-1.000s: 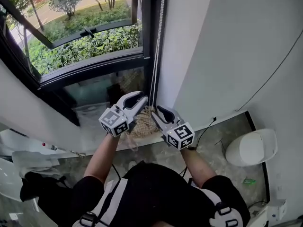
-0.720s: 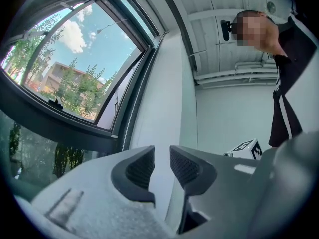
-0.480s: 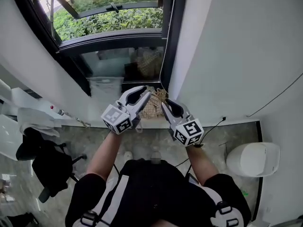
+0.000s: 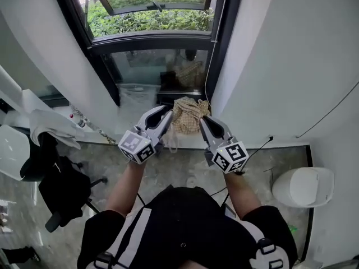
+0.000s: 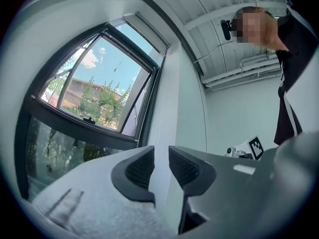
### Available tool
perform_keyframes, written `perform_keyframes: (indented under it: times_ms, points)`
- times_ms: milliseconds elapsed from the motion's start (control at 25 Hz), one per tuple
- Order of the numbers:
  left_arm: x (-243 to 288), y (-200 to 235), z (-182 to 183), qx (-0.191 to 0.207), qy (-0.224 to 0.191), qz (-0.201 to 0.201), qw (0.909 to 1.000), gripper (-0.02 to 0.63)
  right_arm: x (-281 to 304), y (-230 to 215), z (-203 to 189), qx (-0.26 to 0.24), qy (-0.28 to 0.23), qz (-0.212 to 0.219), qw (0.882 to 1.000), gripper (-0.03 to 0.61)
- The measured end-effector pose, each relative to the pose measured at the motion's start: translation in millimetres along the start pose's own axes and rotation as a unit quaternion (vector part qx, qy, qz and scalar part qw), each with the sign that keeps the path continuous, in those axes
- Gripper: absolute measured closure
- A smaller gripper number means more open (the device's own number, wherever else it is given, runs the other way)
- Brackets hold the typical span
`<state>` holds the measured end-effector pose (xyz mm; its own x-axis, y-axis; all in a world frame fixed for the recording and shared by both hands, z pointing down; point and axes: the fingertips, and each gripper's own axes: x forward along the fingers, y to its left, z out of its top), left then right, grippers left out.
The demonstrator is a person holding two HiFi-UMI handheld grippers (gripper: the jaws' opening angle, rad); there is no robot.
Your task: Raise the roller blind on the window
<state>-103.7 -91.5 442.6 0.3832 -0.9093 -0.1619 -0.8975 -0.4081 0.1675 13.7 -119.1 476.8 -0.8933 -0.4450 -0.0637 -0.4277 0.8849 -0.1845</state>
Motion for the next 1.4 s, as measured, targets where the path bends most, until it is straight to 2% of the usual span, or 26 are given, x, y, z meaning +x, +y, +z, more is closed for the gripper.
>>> perform_keyframes:
  times_ms: [160,200,480,680,880,1080,1400]
  points:
    - [-65.6,9.0,2.5,-0.003,0.007,0.026,0.9996,0.531,-4.7,44.9,-4.8,-0.003,-0.001,-0.009,1.0,0.548]
    - [-82.2,10.7,2.3,-0.005,0.01,0.031,0.9995,0.609,-6.3,56.9,-7.8,-0.002,0.0,-0.012,1.0,0.549]
    - [-170.3,-1.4,-2.6,-0.016,0.024,0.032,0.999,0.614,-27.2,129.3,-27.9,-0.001,0.005,-0.03,1.0,0.572]
    - [-210.6,-4.4,-7.6,-0.026,0.029,0.045,0.9982,0.614,-43.0,157.2,-37.4,0.0,0.014,-0.04,0.999,0.577]
    - [-225.6,-8.9,-1.9,-0.024,0.018,0.065,0.9974,0.613,-56.4,158.7,-35.6,-0.002,0.016,-0.043,0.999,0.577]
    - [-225.8,-19.0,5.4,0.0,0.004,0.084,0.9965,0.614,-71.4,149.5,-27.3,-0.021,0.007,-0.031,0.999,0.578]
    - [-220.3,-64.3,-2.3,0.002,-0.013,0.109,0.9939,0.613,-142.0,110.6,-18.8,-0.017,0.017,-0.032,0.999,0.578]
